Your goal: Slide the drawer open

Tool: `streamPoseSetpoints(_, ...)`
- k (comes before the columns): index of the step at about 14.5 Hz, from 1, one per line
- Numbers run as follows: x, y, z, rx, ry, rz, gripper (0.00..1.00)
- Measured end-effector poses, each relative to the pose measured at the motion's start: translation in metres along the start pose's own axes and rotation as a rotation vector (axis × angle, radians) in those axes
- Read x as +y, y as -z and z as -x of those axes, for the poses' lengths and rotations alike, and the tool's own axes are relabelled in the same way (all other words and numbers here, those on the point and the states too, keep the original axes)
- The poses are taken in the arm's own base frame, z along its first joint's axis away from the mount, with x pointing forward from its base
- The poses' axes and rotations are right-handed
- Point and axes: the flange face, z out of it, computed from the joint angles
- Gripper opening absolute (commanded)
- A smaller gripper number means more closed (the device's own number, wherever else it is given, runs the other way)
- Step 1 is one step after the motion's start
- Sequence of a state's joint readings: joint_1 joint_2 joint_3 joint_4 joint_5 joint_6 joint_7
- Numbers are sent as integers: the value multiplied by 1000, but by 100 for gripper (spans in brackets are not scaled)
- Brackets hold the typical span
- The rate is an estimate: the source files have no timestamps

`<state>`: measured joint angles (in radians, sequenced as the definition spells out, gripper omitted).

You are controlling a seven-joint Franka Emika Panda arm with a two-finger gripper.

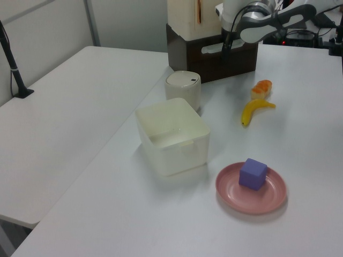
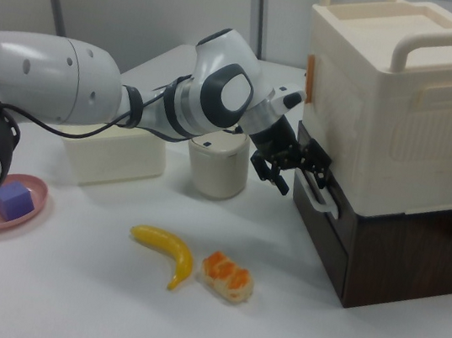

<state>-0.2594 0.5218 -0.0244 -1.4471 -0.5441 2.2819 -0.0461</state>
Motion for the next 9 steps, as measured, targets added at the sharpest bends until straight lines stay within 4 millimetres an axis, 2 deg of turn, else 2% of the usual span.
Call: streamPoseSetpoints(9,-1,0,0,-1,2,10,100)
